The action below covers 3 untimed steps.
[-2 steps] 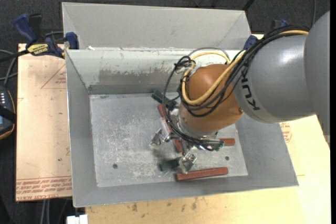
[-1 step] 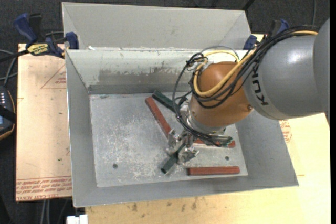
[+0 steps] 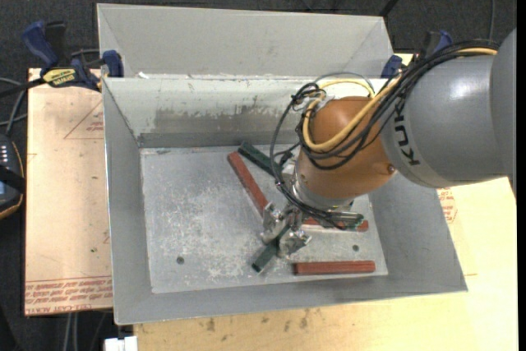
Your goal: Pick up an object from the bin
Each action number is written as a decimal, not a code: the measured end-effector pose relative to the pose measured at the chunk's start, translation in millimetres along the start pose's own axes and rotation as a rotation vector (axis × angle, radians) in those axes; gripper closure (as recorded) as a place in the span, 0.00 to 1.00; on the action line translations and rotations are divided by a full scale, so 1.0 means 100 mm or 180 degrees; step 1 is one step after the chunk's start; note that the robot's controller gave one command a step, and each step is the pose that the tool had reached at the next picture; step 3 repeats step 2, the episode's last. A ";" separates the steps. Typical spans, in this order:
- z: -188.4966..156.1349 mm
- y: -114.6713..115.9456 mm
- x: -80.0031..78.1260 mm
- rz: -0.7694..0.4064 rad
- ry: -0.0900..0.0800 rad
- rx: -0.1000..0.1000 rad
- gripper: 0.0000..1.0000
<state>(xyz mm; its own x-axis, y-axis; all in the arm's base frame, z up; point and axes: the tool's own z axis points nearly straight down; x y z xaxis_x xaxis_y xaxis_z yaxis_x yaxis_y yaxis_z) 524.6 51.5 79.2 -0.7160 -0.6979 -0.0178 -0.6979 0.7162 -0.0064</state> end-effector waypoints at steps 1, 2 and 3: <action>-0.22 -0.01 -0.02 0.0004 0.0048 -0.0024 1.00; -1.68 -0.07 0.00 0.0178 0.0046 -0.0018 1.00; -1.68 -0.07 0.00 0.0178 0.0046 -0.0018 1.00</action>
Offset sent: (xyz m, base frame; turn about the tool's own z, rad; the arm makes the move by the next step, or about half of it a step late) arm 0.0008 -0.0073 0.1677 0.0530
